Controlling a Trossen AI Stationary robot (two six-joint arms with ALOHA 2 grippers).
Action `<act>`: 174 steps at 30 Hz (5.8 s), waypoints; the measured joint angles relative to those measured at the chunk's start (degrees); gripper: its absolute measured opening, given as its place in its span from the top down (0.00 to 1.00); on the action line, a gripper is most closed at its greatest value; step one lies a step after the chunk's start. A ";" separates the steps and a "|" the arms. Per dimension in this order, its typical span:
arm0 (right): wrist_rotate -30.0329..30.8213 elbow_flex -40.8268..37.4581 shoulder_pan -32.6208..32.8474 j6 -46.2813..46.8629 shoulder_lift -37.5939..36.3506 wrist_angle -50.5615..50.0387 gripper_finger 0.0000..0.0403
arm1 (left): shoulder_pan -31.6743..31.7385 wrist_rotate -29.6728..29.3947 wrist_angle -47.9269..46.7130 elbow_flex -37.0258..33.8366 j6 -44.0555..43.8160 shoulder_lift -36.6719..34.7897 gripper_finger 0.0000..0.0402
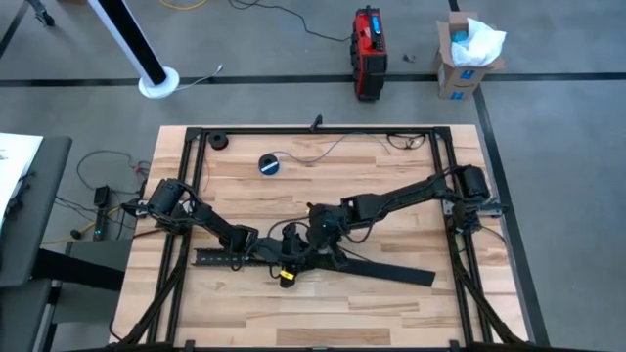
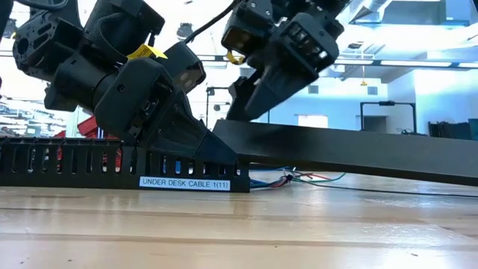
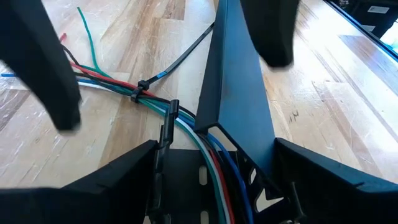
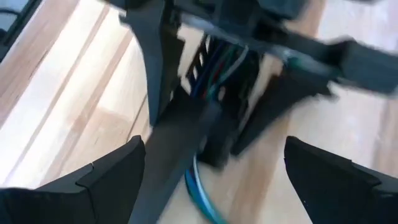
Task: Ziptie cables
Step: Close the black cable duct with the black cable duct cover
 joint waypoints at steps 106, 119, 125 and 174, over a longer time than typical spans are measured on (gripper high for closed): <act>48.85 -5.41 25.92 37.03 6.94 -0.92 0.23 | 0.35 0.23 -0.78 -0.07 -2.08 0.01 0.26; 51.24 -5.47 26.01 37.54 1.84 -3.29 0.24 | 0.34 0.25 -0.76 -0.07 -2.73 0.01 0.26; 41.56 -11.46 23.79 38.30 -3.55 8.00 0.24 | 0.33 0.25 -0.70 -0.07 -3.70 0.01 0.26; 15.57 -37.18 9.85 49.49 -9.03 40.73 0.19 | 0.33 -2.92 -0.65 -0.05 -9.12 0.01 0.26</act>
